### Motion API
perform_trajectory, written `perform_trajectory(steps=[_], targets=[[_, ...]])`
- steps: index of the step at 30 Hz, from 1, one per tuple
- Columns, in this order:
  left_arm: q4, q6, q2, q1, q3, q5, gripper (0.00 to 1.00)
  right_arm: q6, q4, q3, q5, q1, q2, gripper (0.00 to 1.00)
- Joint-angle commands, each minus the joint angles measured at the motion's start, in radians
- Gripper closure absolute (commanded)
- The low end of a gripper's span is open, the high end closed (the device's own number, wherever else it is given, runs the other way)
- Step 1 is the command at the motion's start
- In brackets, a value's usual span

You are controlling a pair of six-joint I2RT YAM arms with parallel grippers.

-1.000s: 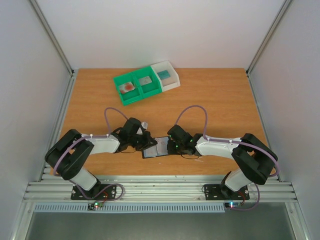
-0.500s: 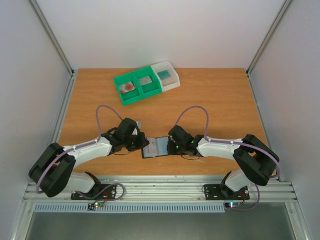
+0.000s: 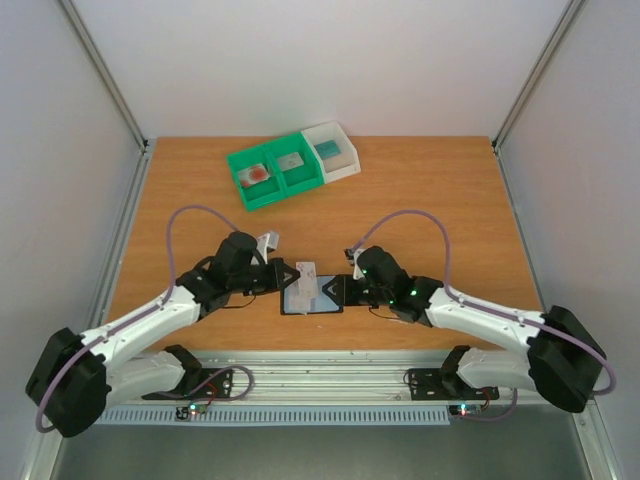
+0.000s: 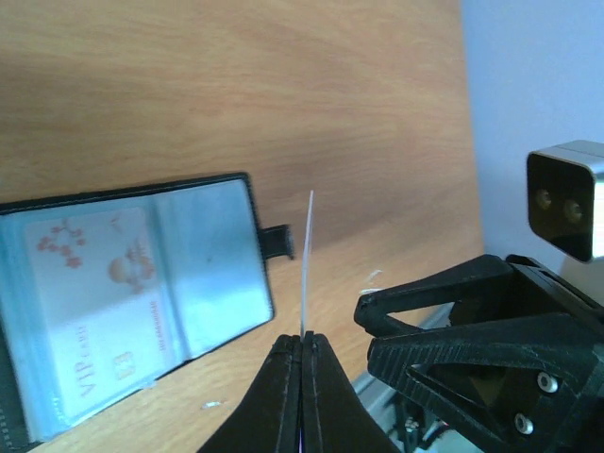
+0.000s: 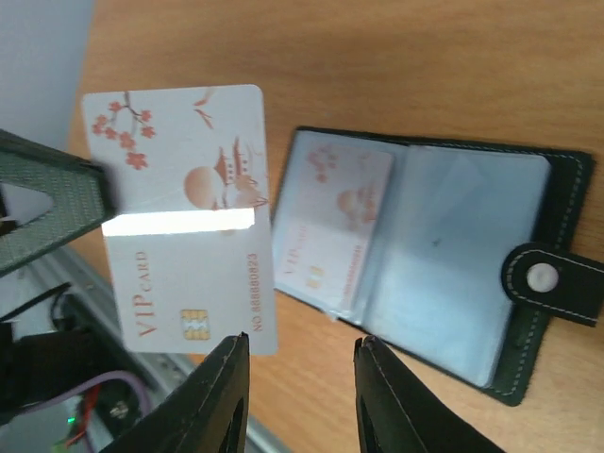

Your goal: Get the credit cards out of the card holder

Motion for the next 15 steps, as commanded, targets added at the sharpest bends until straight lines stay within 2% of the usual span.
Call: perform_trajectory(steps=[1,6,9,12,15], targets=[[0.038,0.028,-0.097,0.003,0.0,0.046,1.0,0.024,0.012,-0.024,-0.055,-0.015,-0.122,0.65],[0.2,-0.028,-0.181,0.003,-0.073,0.091,0.99,0.086,0.051,-0.025,-0.121,-0.017,-0.201,0.53],[0.253,-0.029,-0.178,0.004,-0.063,0.17,1.0,0.08,0.021,0.005,-0.147,-0.017,-0.219,0.5],[0.248,0.007,-0.174,0.003,-0.039,0.245,0.99,0.012,-0.088,0.056,-0.12,-0.017,-0.258,0.52],[0.192,0.046,-0.176,0.004,-0.007,0.302,1.0,-0.097,-0.271,0.128,-0.046,-0.017,-0.315,0.54]])
